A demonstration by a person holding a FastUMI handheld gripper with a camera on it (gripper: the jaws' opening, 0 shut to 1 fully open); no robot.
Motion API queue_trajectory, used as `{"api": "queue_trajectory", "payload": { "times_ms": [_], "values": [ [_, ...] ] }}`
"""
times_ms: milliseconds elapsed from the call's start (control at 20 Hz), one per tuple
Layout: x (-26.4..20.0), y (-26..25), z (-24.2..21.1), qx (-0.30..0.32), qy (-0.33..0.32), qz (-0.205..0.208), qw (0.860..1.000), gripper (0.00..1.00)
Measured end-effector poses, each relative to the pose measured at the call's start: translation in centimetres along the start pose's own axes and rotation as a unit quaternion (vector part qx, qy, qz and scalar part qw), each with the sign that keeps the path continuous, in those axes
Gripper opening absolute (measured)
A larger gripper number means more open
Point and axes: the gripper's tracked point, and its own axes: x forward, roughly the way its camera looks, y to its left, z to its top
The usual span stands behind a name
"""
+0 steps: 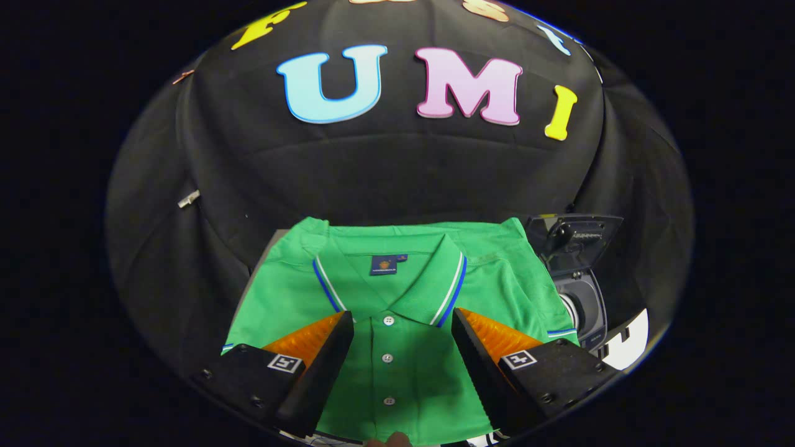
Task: Put the clothes into the washing machine and then close the washing machine lid.
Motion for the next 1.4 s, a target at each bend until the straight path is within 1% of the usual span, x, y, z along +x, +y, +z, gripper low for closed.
{"api": "queue_trajectory", "payload": {
  "times_ms": [50, 150, 200, 350, 400, 500, 550, 600, 650, 800, 900, 1000, 1050, 1150, 1300, 1350, 1400],
  "values": [
    [0.6, -0.2, 0.0, -0.002, 0.017, -0.004, 1.000, 1.00],
    [1.2, -0.9, -1.2, -0.012, 0.073, -0.015, 0.997, 1.00],
    [1.6, -0.7, -2.0, -0.012, 0.099, -0.011, 0.995, 1.00],
    [1.8, -0.7, -2.2, -0.023, 0.130, -0.017, 0.991, 1.00],
    [1.8, -0.6, -2.3, -0.018, 0.143, -0.020, 0.989, 1.00],
    [1.7, -0.5, -2.6, -0.017, 0.177, -0.024, 0.984, 1.00],
    [1.8, -0.5, -2.5, -0.019, 0.185, -0.024, 0.982, 1.00],
    [1.8, 0.4, -2.5, -0.014, 0.187, -0.010, 0.982, 1.00],
    [1.9, 0.7, -3.0, -0.012, 0.197, -0.008, 0.980, 1.00],
    [1.9, 0.6, -3.0, -0.003, 0.208, -0.013, 0.978, 1.00],
    [1.8, 0.5, -3.1, -0.016, 0.234, -0.008, 0.972, 1.00],
    [1.8, 0.3, -3.2, -0.048, 0.267, 0.008, 0.962, 1.00],
    [1.9, 0.0, -3.2, -0.058, 0.276, 0.012, 0.959, 0.96],
    [2.1, -0.5, -2.8, -0.050, 0.274, 0.005, 0.961, 0.78],
    [2.0, -0.2, -1.9, -0.028, 0.257, 0.011, 0.966, 0.38],
    [2.0, -0.4, -1.9, -0.031, 0.254, 0.008, 0.967, 0.38],
    [2.2, -0.5, -1.5, -0.040, 0.241, 0.006, 0.970, 0.25]
  ]
}}
